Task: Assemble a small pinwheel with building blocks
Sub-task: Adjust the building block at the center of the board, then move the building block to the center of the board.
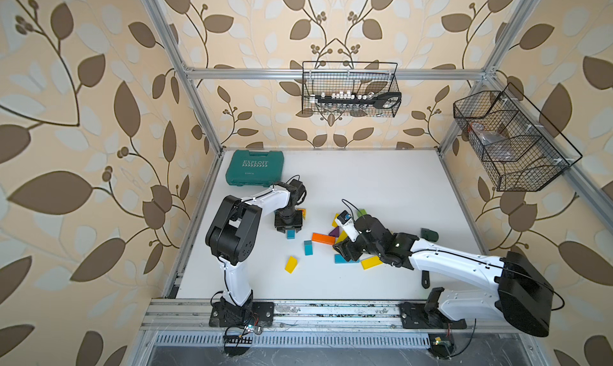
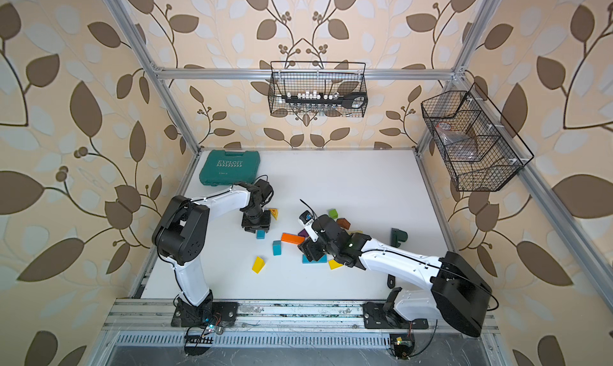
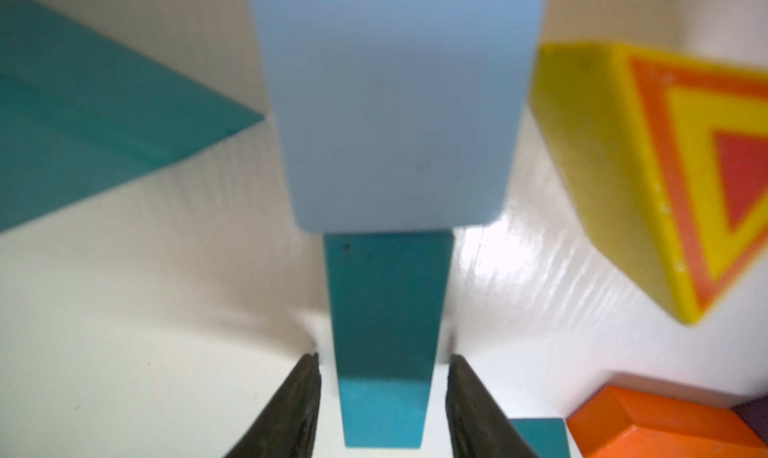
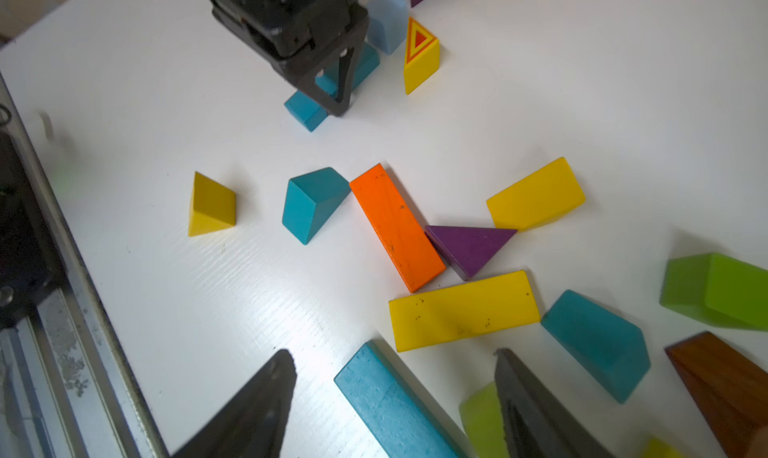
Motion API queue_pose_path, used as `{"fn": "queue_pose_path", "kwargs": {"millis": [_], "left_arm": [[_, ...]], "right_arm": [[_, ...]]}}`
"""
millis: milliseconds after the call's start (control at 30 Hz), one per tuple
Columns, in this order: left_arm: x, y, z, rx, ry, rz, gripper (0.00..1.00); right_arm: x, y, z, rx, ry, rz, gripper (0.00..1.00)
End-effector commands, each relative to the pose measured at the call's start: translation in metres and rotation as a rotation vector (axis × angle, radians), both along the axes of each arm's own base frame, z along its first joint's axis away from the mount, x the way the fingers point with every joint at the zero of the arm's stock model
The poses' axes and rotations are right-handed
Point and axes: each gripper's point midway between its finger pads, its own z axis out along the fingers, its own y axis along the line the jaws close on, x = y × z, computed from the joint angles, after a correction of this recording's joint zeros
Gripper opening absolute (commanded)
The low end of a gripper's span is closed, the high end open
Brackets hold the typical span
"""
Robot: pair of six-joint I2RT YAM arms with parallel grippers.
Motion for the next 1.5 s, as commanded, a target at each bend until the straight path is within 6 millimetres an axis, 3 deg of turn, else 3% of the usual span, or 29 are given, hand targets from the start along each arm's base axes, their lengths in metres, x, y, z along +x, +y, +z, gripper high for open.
{"fn": "queue_pose_path", "kwargs": {"millis": [0, 67, 233, 367, 500, 633, 833, 900, 1033, 1233, 1467], "left_arm": [[-0.004, 0.009, 0.048, -0.024, -0.086, 0.085, 0.54], [-0.018, 0.011, 0.057, -0.062, -0.108, 0.155, 0.59], [-0.07, -0.004, 0.066, -0.172, -0.176, 0.175, 0.67], [-0.109, -0.005, 0.053, -0.125, -0.145, 0.149, 0.69], [-0.123, -0.009, 0.034, -0.115, -0.119, 0.099, 0.69], [-0.125, -0.004, 0.02, -0.029, -0.085, 0.059, 0.69], [-0.122, -0.016, 0.008, -0.026, -0.078, -0.026, 0.63], [-0.123, -0.012, -0.004, 0.026, -0.049, -0.036, 0.61], [-0.122, -0.016, -0.008, 0.028, -0.043, -0.072, 0.51], [-0.121, -0.033, -0.007, -0.024, -0.072, -0.113, 0.36], [-0.103, -0.067, -0.012, -0.06, -0.075, -0.135, 0.32]], "right_arm": [[0.001, 0.025, -0.003, -0.021, 0.002, 0.107, 0.72], [0.004, 0.033, -0.013, -0.053, 0.02, 0.124, 0.67], [0.018, 0.048, -0.037, -0.123, 0.043, 0.131, 0.7], [0.026, 0.054, -0.049, -0.155, 0.059, 0.135, 0.68], [0.031, 0.052, -0.052, -0.127, 0.096, 0.112, 0.67], [0.033, 0.045, -0.05, -0.113, 0.107, 0.086, 0.67], [0.036, 0.033, -0.043, -0.063, 0.129, 0.045, 0.68], [0.037, 0.031, -0.043, -0.063, 0.127, 0.039, 0.69], [0.037, 0.028, -0.044, -0.072, 0.132, 0.035, 0.69], [0.039, 0.017, -0.044, -0.065, 0.136, 0.007, 0.69], [0.042, -0.01, -0.041, -0.047, 0.151, -0.069, 0.69]]}}
